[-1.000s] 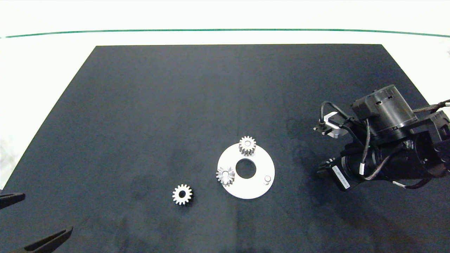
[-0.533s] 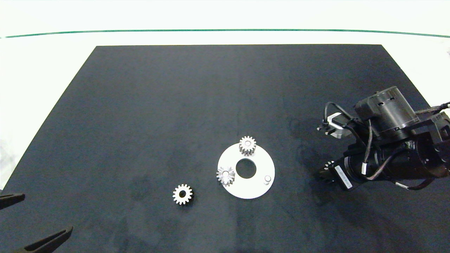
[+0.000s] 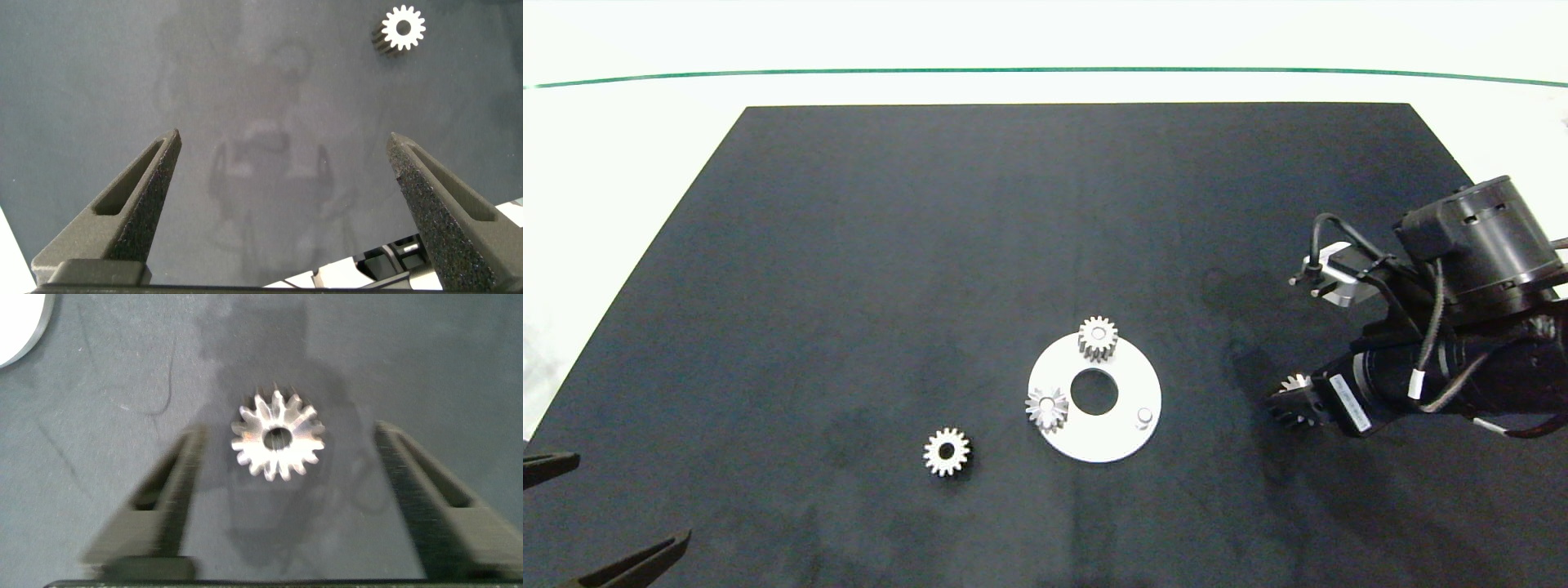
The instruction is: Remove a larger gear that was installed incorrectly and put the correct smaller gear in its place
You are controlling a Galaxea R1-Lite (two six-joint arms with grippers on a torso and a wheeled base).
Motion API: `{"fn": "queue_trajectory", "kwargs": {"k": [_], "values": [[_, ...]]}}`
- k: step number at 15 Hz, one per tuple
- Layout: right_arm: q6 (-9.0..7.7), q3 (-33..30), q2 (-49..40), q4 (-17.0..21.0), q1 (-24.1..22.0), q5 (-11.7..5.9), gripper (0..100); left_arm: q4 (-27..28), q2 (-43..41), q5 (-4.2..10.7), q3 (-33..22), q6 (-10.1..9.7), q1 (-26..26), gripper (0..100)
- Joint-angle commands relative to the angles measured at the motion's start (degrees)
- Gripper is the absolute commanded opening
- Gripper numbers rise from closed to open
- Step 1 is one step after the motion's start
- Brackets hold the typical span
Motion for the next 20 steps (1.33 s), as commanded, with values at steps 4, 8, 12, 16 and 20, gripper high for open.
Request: {"fn": "queue_trajectory", "kwargs": {"k": [4,8,12,16,20], "values": [[0.20,5.4,-12.4,0.1,-0.3,1.17,100,0.1,1.3,-0.50,0.3,0.37,-0.6,100],[2.92,7.8,-21.6,0.2,-0.3,1.08,100,-1.4,5.5,-0.32,1.7,0.81,-6.6,100],[2.92,8.7,-26.0,0.8,-0.8,1.08,100,-14.0,10.8,-0.41,8.1,6.25,-9.9,100],[3.01,9.3,-27.1,1.0,-0.7,1.08,100,-28.2,16.8,-0.24,15.1,12.32,-10.1,100],[3.01,9.3,-28.2,1.0,-0.7,1.08,100,-28.7,20.2,0.03,14.8,12.32,-11.9,100]]}}
